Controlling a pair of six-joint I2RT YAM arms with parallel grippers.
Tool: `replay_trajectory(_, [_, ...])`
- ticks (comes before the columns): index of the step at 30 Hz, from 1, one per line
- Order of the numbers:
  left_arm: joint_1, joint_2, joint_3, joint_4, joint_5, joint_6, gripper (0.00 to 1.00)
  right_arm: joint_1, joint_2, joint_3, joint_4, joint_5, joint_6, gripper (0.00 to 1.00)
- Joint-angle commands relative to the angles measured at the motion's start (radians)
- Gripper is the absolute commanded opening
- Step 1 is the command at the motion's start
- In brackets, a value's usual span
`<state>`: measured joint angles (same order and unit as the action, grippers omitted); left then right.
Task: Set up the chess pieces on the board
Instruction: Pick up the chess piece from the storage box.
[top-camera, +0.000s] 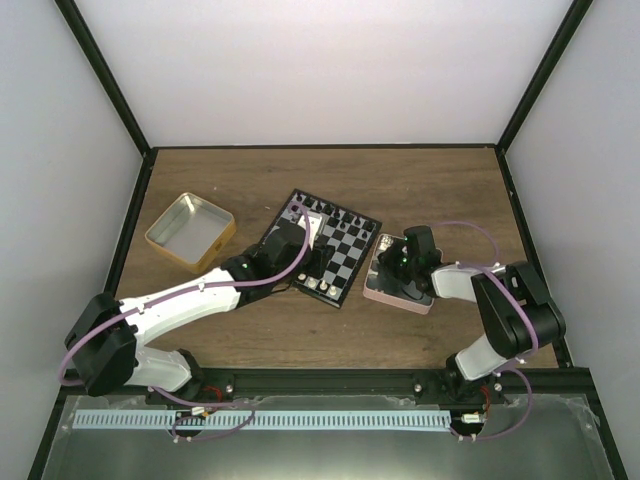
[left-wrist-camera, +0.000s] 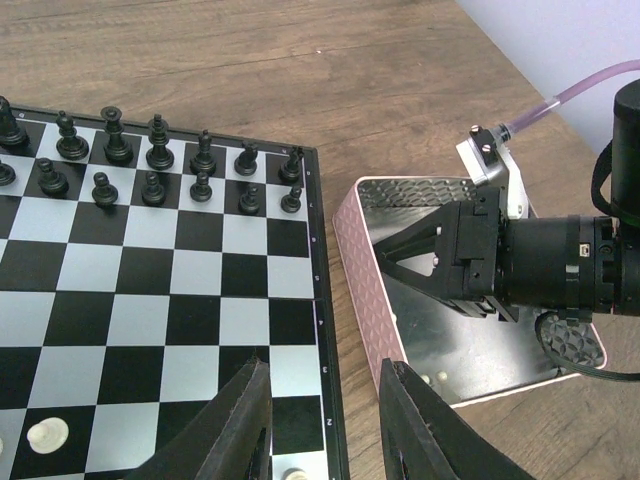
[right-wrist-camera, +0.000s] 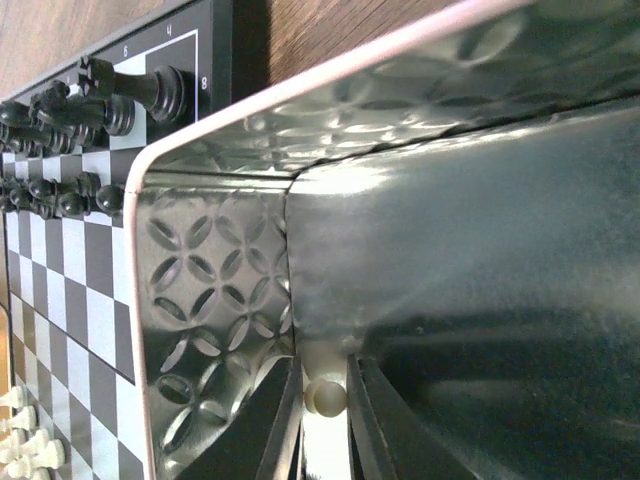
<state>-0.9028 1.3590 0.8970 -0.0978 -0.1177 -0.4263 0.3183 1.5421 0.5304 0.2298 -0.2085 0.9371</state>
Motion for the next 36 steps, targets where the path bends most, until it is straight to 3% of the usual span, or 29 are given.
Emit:
replay_trajectory(1, [0.005, -0.023, -0.009, 0.017, 0.008, 0.006, 0.32, -0.006, 0.01, 0.035, 0.026, -0.009, 0.012, 0.12])
replay_trajectory(17, [0.014, -0.018, -0.009, 0.022, 0.007, 0.014, 0.32, -0.005, -0.074, 0.063, -0.073, 0.117, -0.103, 0.01])
replay_trajectory(30, [0.033, -0.029, -0.012, 0.016, -0.012, -0.007, 0.32, 0.057, -0.177, 0.184, -0.419, 0.362, -0.299, 0.01])
replay_trajectory(36, [0.102, -0.104, -0.026, -0.021, -0.118, -0.038, 0.32, 0.156, -0.176, 0.287, -0.51, 0.383, -0.352, 0.01])
